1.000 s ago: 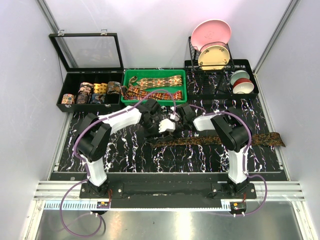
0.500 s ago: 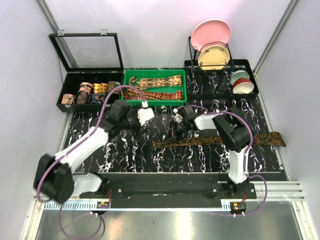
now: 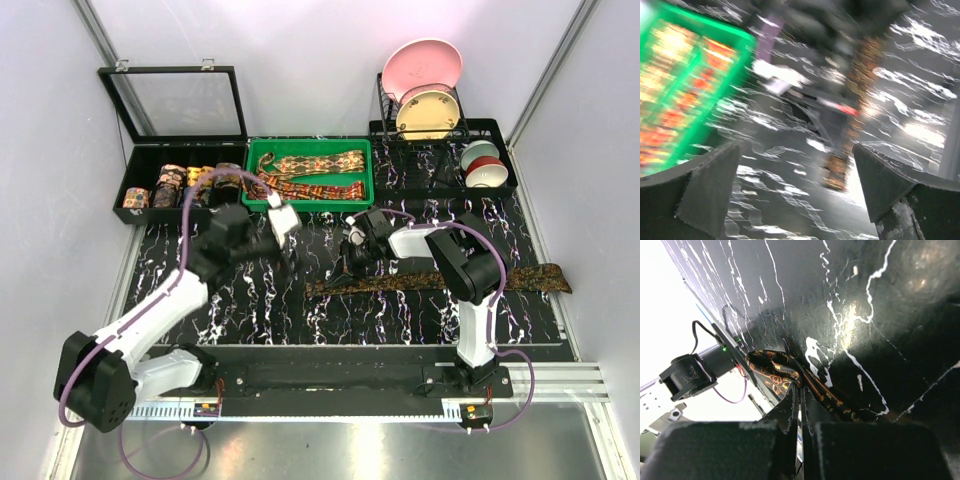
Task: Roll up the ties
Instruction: Roll the tie at the center of the board.
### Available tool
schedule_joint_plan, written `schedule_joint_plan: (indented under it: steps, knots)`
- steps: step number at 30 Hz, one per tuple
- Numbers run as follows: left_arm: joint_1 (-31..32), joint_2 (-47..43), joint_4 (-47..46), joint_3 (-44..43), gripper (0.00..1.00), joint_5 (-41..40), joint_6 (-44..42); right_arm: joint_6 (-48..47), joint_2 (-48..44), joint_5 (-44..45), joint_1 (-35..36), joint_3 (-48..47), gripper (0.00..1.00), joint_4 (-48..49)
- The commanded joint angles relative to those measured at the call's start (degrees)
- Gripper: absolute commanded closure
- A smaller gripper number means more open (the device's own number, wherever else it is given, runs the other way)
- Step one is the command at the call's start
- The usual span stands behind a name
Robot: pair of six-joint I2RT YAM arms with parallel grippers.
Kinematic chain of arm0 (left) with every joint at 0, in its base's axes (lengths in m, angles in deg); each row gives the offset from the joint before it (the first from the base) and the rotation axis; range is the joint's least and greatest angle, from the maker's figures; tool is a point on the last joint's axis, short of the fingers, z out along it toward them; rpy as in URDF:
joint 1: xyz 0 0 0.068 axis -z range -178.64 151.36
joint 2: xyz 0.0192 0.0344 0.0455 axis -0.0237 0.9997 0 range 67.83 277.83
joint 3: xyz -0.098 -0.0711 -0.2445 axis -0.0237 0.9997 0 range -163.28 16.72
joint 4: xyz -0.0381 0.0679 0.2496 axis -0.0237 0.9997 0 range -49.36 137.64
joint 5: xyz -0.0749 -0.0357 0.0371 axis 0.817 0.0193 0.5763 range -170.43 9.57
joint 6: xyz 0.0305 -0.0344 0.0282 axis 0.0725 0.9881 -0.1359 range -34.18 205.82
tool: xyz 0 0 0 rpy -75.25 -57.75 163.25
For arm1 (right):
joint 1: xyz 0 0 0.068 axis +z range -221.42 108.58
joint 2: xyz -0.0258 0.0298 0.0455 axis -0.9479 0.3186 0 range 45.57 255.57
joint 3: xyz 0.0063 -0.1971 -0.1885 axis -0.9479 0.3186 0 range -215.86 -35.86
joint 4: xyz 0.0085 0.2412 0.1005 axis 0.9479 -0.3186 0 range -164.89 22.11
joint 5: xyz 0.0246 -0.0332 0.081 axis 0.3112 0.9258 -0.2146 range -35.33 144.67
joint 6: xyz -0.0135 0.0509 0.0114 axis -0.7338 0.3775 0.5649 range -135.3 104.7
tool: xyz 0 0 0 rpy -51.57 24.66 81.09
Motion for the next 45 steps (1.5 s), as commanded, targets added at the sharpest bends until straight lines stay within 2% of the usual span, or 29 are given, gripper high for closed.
schedule_joint_plan:
  steps: [1,8,10,12,14,17,19,21,26,28,29,30,31,33,35,37,45]
  knots:
    - [5.7,-2.9,-16.0,13.8,0.01,2.7,4.7,-3.0,-0.6,0.2,-0.3,-2.8,1.00,-3.0]
    - [6.3,-2.8,-33.6,27.8,0.04,0.7,-0.1,-5.9,0.4,-2.7,-1.0,-4.5,1.00,-4.8]
    - [6.5,-2.7,-35.2,31.3,0.06,3.7,-3.5,-6.7,0.7,-3.4,-1.0,-4.4,1.00,-5.2]
    - [7.0,-0.8,-40.9,34.0,0.10,2.6,-5.2,-7.4,1.0,-3.2,-1.1,-4.7,1.00,-5.4]
    - [7.3,3.3,-45.6,34.4,0.13,-1.9,-3.7,-7.4,1.5,-3.1,-1.1,-4.7,1.00,-5.4]
    - [7.2,8.5,-51.1,34.7,0.13,-1.4,-4.4,-7.7,2.1,-3.2,-1.1,-4.9,1.00,-5.9]
    - [8.5,12.4,-50.8,32.7,0.13,-1.7,-6.1,-7.6,2.6,-3.7,-1.3,-5.3,1.00,-6.0]
    - [9.4,14.8,-48.8,29.8,0.13,-5.9,-5.0,-7.7,2.6,-4.0,-1.4,-5.2,1.00,-6.0]
    - [9.4,21.2,-44.1,25.4,0.14,-2.2,-6.8,-7.4,3.0,-4.8,-1.5,-5.3,1.00,-5.9]
    - [9.4,23.1,-43.6,23.8,0.19,-2.2,-6.3,-7.4,2.6,-4.8,-1.6,-5.4,1.00,-6.0]
    - [9.4,23.8,-41.7,23.1,0.24,-2.1,-7.0,-7.4,2.4,-4.9,-1.7,-5.5,1.00,-5.9]
    - [9.4,24.3,-40.7,21.8,0.35,-2.1,-7.0,-7.4,2.3,-5.3,-1.8,-5.5,1.00,-6.0]
    - [9.4,24.8,-39.6,21.4,0.41,-1.8,-7.0,-7.1,2.3,-5.3,-2.2,-5.4,1.00,-6.0]
    - [9.6,25.1,-38.3,20.8,0.48,-0.4,-8.2,-6.7,2.6,-6.1,-3.3,-5.2,1.00,-5.9]
    - [10.4,25.3,-37.1,20.6,0.45,0.1,-10.0,-6.8,3.0,-7.0,-4.2,-5.3,1.00,-6.0]
    - [10.9,26.1,-36.1,20.1,0.34,-0.4,-10.2,-7.3,2.8,-7.0,-4.2,-5.2,1.00,-6.0]
    - [11.1,30.3,-34.1,15.9,0.29,-1.3,-9.9,-7.3,3.2,-8.3,-4.3,-5.3,1.00,-6.0]
